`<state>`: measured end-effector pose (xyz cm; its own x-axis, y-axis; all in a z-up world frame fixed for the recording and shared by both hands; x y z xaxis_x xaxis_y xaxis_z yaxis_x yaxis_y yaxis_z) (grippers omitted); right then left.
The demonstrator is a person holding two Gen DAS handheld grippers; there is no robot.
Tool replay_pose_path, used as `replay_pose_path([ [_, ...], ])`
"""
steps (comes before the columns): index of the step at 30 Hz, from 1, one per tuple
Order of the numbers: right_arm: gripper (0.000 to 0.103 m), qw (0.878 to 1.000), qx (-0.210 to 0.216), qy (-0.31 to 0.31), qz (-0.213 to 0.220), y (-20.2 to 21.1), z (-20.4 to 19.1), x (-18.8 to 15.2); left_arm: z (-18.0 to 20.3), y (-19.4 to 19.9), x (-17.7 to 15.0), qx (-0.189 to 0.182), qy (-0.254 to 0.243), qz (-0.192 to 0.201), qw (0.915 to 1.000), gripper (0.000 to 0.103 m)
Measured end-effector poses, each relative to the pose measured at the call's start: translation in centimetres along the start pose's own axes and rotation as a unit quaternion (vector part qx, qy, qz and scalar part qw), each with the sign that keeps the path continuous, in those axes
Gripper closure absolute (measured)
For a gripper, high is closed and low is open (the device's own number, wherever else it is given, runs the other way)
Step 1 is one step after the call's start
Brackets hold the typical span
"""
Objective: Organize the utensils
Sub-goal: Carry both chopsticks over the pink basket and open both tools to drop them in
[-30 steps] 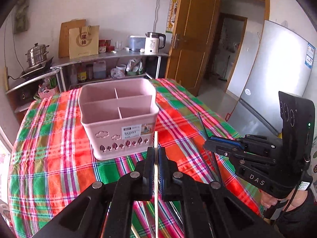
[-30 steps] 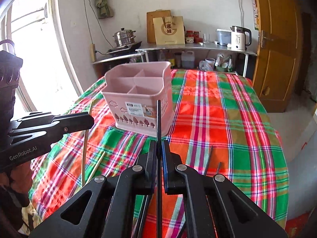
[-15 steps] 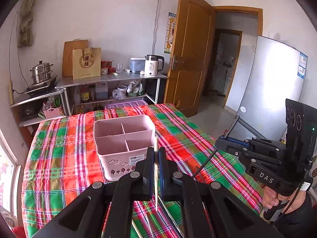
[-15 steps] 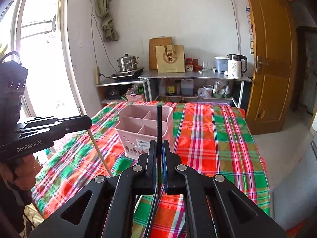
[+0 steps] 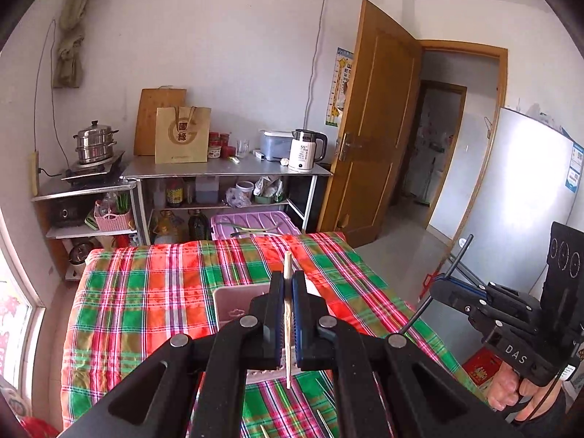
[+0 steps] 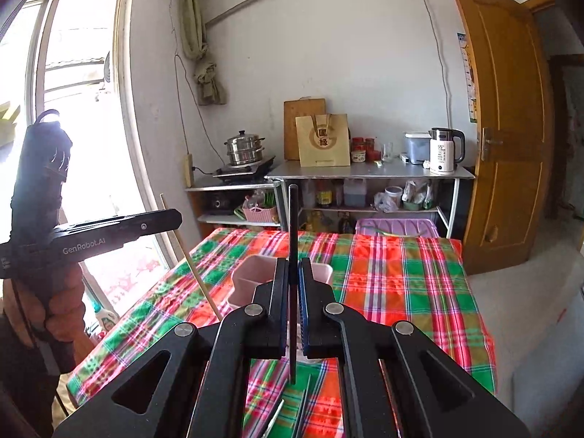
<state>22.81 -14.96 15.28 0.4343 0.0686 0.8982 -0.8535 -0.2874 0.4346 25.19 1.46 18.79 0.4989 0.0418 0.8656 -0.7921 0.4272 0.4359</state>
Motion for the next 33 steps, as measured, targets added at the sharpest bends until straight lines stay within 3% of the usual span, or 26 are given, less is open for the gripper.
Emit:
replay_pose_path([
  [7, 0.098, 0.999, 0.016, -0.025, 0.028, -2.3, -1.0, 3.5, -3.3, -1.0, 3.6, 0.022, 0.014, 0.021, 0.9994, 0.099],
  [12, 0.098, 0.999, 0.022, -0.032, 0.026, -5.0, -2.2, 4.1, -5.8, -2.6, 3.8, 0.032, 0.028, 0.020, 0.9989, 0.099],
  [24, 0.098, 0.998, 0.032, -0.039, -0.038, -11.4, -3.3, -0.3, -9.3, -6.8, -0.3, 0.022, 0.052, -0.014, 0.9983, 0.099],
  [33, 0.098, 0.996, 0.034, -0.031, -0.074, -12.7, -3.4, -2.5, -10.5, -7.9, -2.7, 0.019, 0.072, -0.029, 0.9968, 0.099],
])
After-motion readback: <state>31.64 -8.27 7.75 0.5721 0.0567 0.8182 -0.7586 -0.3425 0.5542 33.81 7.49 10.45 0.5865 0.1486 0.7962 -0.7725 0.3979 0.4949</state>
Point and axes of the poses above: each gripper's, at about its wrist camera, not at the fingertips, and y roughly against the way its jaws point, z to its right, x to its top, the point moved 6 cm from there along -y, roughly the way its jaws point, and after that the axes turned 10 degrees about -x, right-handed, at the moved point
